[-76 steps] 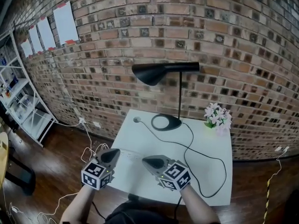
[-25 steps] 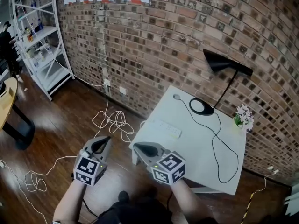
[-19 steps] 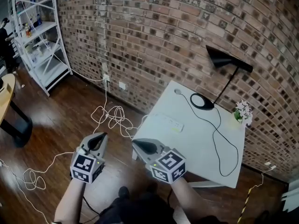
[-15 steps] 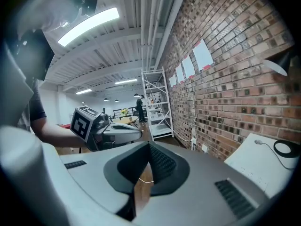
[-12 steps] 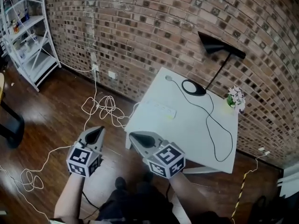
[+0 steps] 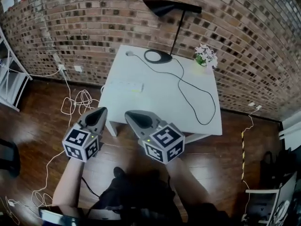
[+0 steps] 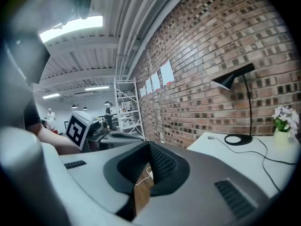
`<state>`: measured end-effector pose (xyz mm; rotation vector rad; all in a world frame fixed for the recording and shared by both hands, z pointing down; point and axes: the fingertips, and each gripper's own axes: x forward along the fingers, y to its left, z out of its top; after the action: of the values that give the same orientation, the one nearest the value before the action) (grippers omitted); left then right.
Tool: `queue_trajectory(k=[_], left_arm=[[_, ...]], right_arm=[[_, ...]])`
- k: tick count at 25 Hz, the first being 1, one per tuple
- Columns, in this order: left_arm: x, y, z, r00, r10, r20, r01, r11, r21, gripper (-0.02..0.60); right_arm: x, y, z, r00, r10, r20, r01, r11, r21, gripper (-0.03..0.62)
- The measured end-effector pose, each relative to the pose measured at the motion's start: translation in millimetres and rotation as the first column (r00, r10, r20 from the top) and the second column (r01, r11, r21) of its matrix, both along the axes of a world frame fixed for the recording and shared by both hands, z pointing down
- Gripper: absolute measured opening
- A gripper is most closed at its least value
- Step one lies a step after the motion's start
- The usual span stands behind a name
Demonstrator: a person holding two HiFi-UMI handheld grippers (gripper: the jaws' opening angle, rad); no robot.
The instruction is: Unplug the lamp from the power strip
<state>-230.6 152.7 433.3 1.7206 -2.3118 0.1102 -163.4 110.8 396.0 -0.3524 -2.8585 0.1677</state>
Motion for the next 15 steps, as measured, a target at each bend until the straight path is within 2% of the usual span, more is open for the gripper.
queue_trajectory(k=[4,9,12,15], left_arm=[[35,-45,-12,0.994,0.107,0.003,-0.107,0.994,0.007,-0.005],[96,-100,-10,0.979,0.204,0.022,-0.203,0.979,-0.019,-0.006],[130,-126,-2,0.969,0.245,0.028,-0.243,0.969,-0.052,-0.005],[150,-149,-4,0.965,0.26,0.021,-0.259,0.964,-0.053,-0.005]], right_arm=[[34,-39,-7,0.997,0.069,0.033,-0.069,0.998,0.002,0.002],[89,-85,3,0.994,0.107,0.031,-0.106,0.994,-0.016,0.001],[122,-109,16,0.992,0.125,0.011,-0.125,0.992,-0.022,0.0],[144,-129,16,0.991,0.136,0.019,-0.135,0.99,-0.029,0.002]])
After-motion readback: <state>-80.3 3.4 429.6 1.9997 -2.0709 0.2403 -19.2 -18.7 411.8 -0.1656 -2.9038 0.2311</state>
